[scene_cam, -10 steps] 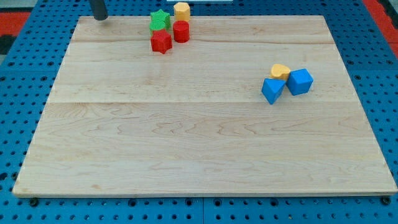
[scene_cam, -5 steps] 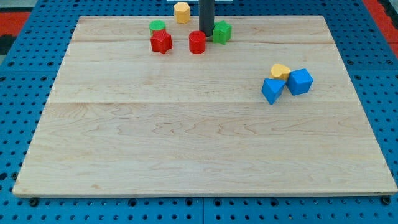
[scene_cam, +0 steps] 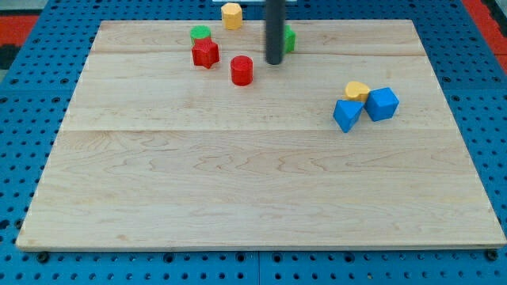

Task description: Push the red circle towards the left center of the board

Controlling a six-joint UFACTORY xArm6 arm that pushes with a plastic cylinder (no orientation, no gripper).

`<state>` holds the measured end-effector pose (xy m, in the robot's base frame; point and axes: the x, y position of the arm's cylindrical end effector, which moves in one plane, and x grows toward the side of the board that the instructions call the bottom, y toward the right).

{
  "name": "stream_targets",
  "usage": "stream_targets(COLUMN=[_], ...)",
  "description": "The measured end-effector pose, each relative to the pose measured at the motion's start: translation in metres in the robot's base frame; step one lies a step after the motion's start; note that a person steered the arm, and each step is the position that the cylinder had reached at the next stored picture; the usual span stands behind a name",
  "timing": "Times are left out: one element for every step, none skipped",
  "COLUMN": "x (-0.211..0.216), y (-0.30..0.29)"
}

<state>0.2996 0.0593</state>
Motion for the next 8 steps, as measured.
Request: stream_targets(x=[0.035,0.045,0.027,-0.006,0.074,0.092,0.049,0.070], y=[-0.028,-0.110,-0.074,-0.108,-0.145,-0.170,-0.130,-0.197])
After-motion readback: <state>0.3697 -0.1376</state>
